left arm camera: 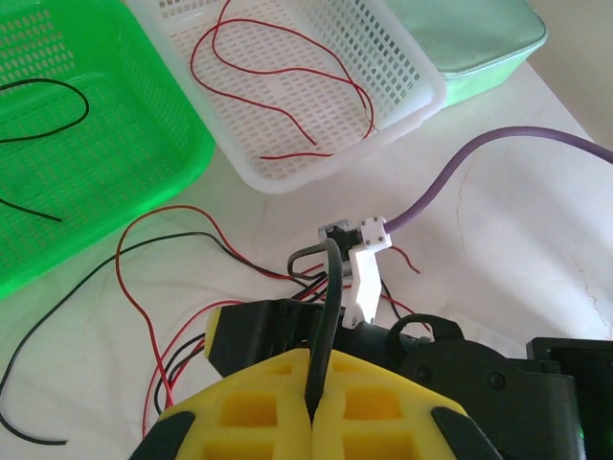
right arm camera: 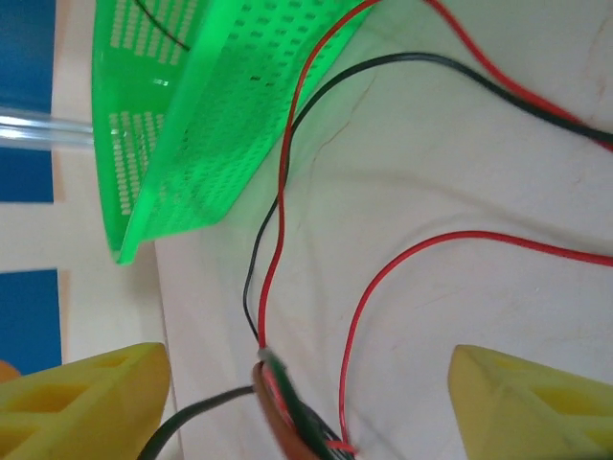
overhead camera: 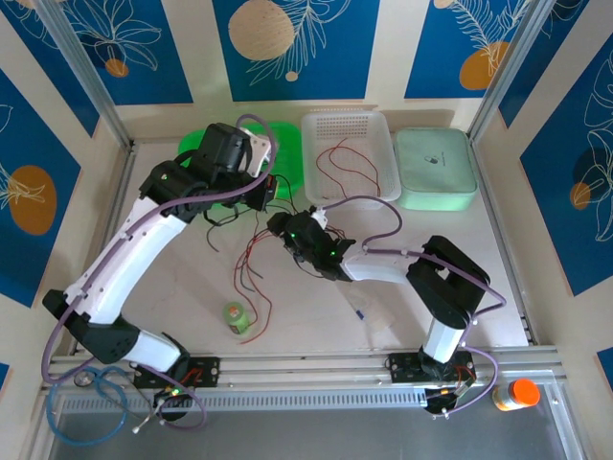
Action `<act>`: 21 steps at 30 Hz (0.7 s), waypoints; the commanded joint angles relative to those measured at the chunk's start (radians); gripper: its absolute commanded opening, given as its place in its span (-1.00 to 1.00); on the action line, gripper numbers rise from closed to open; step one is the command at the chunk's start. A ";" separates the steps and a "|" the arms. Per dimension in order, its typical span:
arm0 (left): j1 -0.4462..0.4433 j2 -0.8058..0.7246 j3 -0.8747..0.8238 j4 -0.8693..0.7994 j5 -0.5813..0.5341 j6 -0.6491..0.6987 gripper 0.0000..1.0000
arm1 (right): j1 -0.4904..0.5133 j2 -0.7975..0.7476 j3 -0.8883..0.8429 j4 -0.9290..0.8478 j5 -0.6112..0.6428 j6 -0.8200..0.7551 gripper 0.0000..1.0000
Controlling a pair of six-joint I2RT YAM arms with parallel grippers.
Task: Untangle the cables
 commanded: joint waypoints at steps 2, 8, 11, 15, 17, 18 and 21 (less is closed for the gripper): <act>-0.013 -0.032 0.024 0.013 0.011 0.022 -1.00 | -0.007 -0.018 0.047 0.000 0.136 -0.066 0.20; -0.013 -0.048 0.055 -0.003 -0.018 0.029 -1.00 | -0.036 -0.029 0.032 -0.069 0.161 -0.053 -1.00; -0.011 -0.051 0.092 -0.022 -0.052 0.036 -1.00 | -0.041 -0.044 0.010 -0.104 0.165 -0.036 -1.00; -0.011 -0.042 0.175 -0.056 -0.128 0.048 -1.00 | -0.043 -0.080 -0.032 -0.168 0.170 -0.008 -1.00; -0.011 -0.033 0.221 -0.072 -0.179 0.056 -1.00 | -0.046 -0.103 -0.060 -0.204 0.169 0.014 -1.00; -0.010 -0.027 0.249 -0.080 -0.207 0.063 -1.00 | -0.049 -0.116 -0.077 -0.224 0.167 0.031 -1.00; -0.009 -0.003 0.315 -0.090 -0.280 0.088 -1.00 | -0.061 -0.155 -0.135 -0.260 0.154 0.062 -1.00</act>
